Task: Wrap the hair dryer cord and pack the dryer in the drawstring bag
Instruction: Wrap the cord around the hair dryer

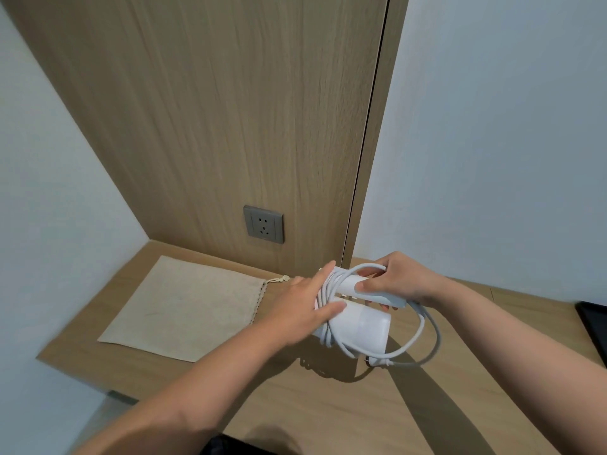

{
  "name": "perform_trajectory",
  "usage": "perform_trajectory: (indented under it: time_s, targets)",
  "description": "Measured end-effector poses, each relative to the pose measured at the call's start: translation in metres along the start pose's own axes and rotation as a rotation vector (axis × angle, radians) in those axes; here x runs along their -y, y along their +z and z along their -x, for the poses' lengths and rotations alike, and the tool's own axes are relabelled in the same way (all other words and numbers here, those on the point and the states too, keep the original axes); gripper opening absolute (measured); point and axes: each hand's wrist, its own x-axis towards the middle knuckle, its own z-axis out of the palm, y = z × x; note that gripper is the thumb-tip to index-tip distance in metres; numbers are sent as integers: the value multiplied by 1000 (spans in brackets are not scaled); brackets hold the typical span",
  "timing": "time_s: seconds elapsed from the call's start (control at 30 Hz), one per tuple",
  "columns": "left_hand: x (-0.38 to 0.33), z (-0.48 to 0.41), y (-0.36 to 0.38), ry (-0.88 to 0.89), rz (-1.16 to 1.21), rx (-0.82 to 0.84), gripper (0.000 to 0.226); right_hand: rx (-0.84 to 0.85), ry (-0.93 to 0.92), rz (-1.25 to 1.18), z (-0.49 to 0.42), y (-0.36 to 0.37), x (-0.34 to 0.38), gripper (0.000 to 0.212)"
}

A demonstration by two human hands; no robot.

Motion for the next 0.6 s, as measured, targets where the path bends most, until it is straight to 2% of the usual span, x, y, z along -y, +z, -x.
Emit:
perform_trajectory:
  time_s: [0.07,0.13,0.2,0.27,0.33,0.47,0.6]
  targets:
    - [6,3,-7,65,-51,165,104,11,-9,9,0,-5,1,21]
    - [10,5,-11,184,-304,184,123,23,-6,13,0,-11,3,21]
    - [13,7,-10,275,-538,98,123,47,10,-7,-2,-15,5,21]
    - [14,9,-8,306,-644,2,113,83,50,-46,-4,-18,6,23]
    - [13,11,-9,352,-670,-73,111,118,86,-70,-6,-22,8,24]
    - [18,11,-8,515,-690,-185,127,180,115,-96,-8,-26,12,24]
    - [21,12,-6,456,-622,-185,125,195,133,-43,-11,-29,9,34]
